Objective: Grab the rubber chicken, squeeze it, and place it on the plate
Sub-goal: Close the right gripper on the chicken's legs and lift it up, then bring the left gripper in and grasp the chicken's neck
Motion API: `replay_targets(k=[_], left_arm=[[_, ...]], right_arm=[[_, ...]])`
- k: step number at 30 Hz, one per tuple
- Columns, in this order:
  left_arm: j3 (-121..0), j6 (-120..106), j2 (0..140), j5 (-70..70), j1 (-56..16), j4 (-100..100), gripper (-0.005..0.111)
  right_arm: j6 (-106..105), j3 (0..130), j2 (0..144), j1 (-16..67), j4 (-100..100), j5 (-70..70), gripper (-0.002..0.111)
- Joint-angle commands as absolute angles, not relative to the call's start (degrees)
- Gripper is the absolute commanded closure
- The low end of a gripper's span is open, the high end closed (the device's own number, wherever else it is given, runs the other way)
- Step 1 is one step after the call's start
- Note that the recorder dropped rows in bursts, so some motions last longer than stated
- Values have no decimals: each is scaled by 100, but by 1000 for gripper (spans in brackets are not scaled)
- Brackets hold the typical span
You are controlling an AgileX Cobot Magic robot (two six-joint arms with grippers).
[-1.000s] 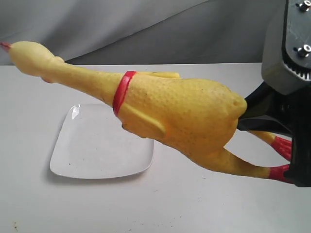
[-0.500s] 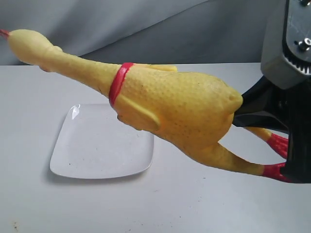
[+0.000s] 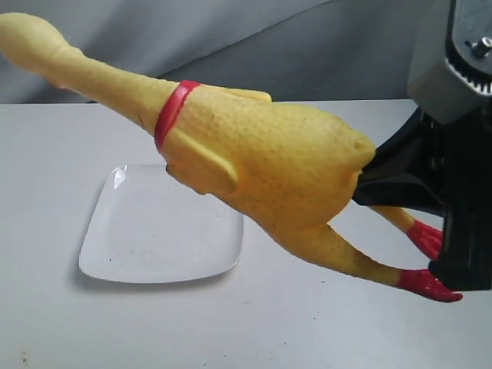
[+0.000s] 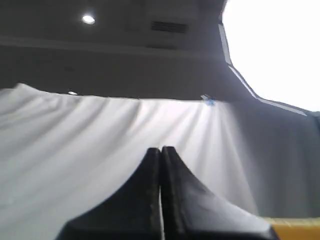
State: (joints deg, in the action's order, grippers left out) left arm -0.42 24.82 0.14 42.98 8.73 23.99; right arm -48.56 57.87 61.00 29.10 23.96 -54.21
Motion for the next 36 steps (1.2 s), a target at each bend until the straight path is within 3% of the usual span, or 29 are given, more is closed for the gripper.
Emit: replay_targets(k=[1, 5, 8, 13, 16, 27, 36], left_arm=[[-557, 4226, 109, 4494, 873, 5588, 106], [-1373, 4564, 919, 5587, 873, 7563, 99], [-2134, 5370, 1494, 5303, 771, 9430, 86], [-2560, 5521, 2659, 4613, 108, 9960, 51], [-2630, 5220, 3355, 4135, -400, 9995, 37], [-2630, 2252, 4486, 2513, -1888, 9774, 35], [-2630, 960, 4486, 2824, -2362, 8300, 35]], right_arm=[[-4575, 5815, 6438, 2932, 2545, -5422, 108], [-4562, 5815, 6956, 2932, 2589, -5503, 108], [-4585, 5815, 7228, 2932, 2614, -5434, 108], [-4613, 5815, 7379, 2932, 2614, -5270, 108], [-4601, 5968, 7379, 2932, 2680, -5298, 108], [-4622, 6609, 7379, 2932, 3364, -5810, 108], [-4622, 6609, 7827, 2932, 3552, -5952, 108]])
